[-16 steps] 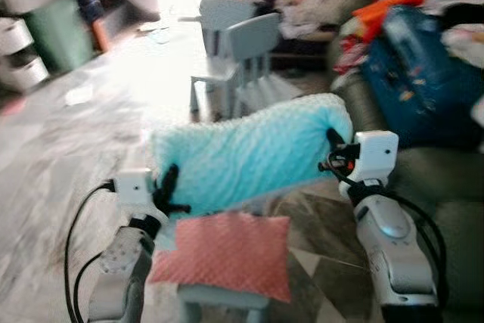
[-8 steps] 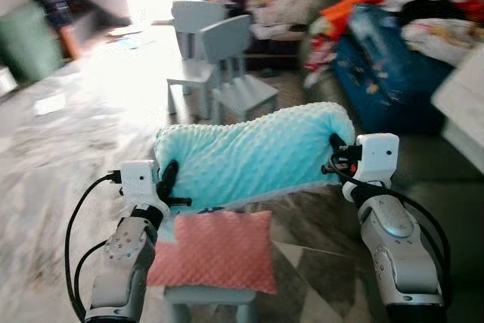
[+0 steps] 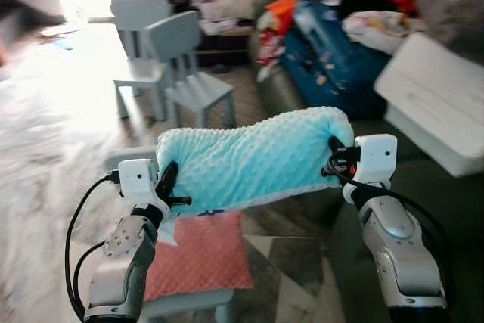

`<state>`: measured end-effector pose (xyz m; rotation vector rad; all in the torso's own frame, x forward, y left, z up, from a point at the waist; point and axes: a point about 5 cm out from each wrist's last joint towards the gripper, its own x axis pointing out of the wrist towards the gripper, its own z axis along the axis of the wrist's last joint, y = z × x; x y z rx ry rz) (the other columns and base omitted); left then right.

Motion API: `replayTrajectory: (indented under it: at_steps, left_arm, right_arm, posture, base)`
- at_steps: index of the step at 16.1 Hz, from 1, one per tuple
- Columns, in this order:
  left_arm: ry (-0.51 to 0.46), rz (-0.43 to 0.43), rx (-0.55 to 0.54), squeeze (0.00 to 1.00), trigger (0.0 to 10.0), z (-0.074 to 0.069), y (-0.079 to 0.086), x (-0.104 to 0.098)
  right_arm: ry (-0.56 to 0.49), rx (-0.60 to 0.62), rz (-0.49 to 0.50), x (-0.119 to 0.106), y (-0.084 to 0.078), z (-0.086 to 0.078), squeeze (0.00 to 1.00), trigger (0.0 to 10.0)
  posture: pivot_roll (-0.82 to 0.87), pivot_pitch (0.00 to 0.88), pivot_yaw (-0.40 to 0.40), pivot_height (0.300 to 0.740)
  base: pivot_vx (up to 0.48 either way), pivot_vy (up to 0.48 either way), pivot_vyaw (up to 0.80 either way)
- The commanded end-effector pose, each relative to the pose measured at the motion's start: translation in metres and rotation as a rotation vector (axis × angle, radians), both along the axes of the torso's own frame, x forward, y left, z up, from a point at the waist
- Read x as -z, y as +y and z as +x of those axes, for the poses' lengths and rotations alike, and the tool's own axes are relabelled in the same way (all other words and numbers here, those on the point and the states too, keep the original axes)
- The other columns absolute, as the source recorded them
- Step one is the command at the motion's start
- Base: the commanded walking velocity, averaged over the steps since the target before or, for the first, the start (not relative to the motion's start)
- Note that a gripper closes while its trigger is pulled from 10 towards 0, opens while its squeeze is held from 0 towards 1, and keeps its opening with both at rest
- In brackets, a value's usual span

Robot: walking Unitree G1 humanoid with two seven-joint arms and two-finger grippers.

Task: Move the pillow to the sofa

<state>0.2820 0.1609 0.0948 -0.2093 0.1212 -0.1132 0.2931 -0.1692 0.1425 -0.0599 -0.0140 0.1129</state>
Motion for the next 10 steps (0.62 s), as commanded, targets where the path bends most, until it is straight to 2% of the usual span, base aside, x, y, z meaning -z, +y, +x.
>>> replayTrajectory:
  at_steps: [1, 10]
  left_arm:
    - [-0.014, 0.021, -0.005, 0.0, 10.0, -0.0011, -0.0001, -0.0048]
    - [-0.021, -0.002, 0.017, 0.0, 10.0, -0.0031, -0.0038, -0.0114]
  right_arm:
    - [-0.031, -0.007, 0.003, -0.0089, -0.0005, -0.0025, 0.0, 10.0]
    - [-0.01, -0.007, 0.002, -0.0065, -0.0006, -0.0094, 0.0, 10.0]
  posture:
    - [-0.16, 0.0, -0.011, 0.74]
    - [-0.16, 0.0, -0.001, 0.74]
  base:
    - [0.0, 0.0, 0.0]
    - [0.0, 0.0, 0.0]
